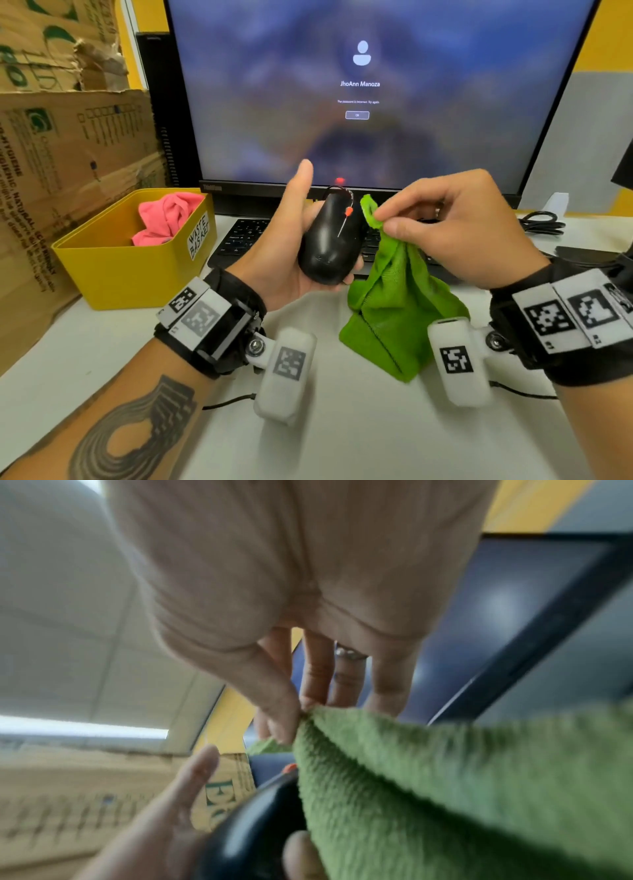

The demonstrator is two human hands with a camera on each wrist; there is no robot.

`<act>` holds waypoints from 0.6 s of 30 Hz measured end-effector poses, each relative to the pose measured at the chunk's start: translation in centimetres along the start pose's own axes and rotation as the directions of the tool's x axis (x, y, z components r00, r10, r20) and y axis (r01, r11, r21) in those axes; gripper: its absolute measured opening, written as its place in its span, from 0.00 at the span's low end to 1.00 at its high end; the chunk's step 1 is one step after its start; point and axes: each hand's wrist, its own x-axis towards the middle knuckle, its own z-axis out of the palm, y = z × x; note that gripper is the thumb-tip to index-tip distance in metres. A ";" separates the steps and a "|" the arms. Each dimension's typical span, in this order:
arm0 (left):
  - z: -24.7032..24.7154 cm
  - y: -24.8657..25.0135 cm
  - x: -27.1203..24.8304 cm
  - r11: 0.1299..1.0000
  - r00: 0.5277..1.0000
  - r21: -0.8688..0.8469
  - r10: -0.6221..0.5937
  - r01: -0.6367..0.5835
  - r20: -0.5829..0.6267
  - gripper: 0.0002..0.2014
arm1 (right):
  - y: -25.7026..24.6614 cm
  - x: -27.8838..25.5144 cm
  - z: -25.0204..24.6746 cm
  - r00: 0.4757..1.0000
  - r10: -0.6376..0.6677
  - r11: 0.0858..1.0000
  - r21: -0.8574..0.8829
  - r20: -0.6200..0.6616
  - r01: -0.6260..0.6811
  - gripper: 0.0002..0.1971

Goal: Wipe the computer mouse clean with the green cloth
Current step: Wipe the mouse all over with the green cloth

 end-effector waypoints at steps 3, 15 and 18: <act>0.6 -1.0 0.2 1.000 0.999 0.022 0.020 -0.019 -0.025 0.30 | 0.1 -0.1 0.5 0.992 0.115 0.968 0.229 -0.042 -0.103 0.10; 0.0 -2.2 0.5 0.933 0.966 0.324 0.211 -0.155 -0.147 0.35 | 0.0 -0.3 1.4 0.968 0.239 0.892 0.377 0.073 -0.249 0.07; -0.2 -1.9 0.5 0.939 0.956 0.308 0.219 -0.153 -0.195 0.33 | 0.4 -0.4 0.8 0.957 0.235 0.938 0.217 0.169 -0.269 0.22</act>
